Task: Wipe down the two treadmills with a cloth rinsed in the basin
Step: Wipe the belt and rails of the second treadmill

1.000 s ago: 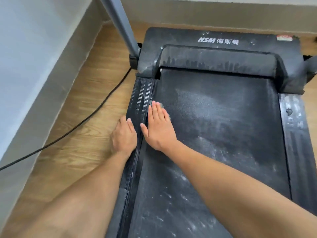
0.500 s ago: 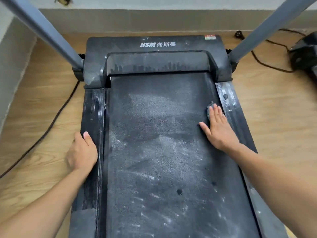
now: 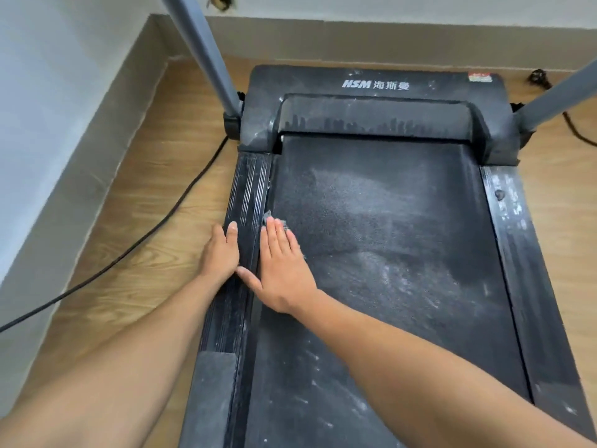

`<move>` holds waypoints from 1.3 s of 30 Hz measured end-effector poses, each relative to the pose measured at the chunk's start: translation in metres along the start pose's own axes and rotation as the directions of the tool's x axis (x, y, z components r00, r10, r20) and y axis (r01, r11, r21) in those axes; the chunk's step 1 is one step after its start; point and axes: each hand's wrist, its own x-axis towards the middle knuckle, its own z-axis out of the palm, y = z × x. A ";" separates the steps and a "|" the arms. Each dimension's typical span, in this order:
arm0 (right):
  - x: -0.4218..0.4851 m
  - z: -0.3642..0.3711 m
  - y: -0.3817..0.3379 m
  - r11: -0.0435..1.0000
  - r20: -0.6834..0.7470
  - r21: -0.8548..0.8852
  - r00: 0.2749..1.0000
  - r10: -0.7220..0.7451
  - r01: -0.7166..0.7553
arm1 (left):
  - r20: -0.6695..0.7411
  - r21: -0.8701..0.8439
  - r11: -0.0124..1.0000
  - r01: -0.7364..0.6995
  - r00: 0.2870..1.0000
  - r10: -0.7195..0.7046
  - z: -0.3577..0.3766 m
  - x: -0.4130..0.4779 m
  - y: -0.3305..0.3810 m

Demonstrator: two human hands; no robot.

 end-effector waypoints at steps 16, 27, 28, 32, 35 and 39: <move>-0.159 -0.048 0.256 0.654 -0.072 0.199 0.655 0.752 -0.730 | -0.125 -0.054 0.977 0.207 0.969 -0.212 0.017 0.034 0.033; -0.028 0.003 -0.011 0.982 0.021 0.167 0.996 0.087 -0.090 | 0.035 0.245 0.969 -0.016 0.999 0.007 -0.011 0.021 0.022; -0.027 0.003 -0.018 0.987 0.032 0.150 0.998 0.060 -0.065 | 0.075 0.406 0.908 -0.099 0.994 0.075 -0.023 0.026 0.016; -0.025 -0.019 0.012 0.972 -0.116 0.234 0.993 0.003 0.024 | 0.465 0.786 0.326 -0.526 0.849 0.250 -0.095 0.010 0.021; -0.022 -0.033 0.042 0.966 -0.098 0.258 0.995 0.033 -0.006 | 0.691 0.683 0.178 -0.708 0.706 0.159 -0.134 -0.024 0.035; -0.016 -0.039 0.044 0.912 0.032 0.376 0.986 0.166 -0.166 | 0.733 0.593 0.207 -0.779 0.628 0.263 -0.129 -0.048 0.052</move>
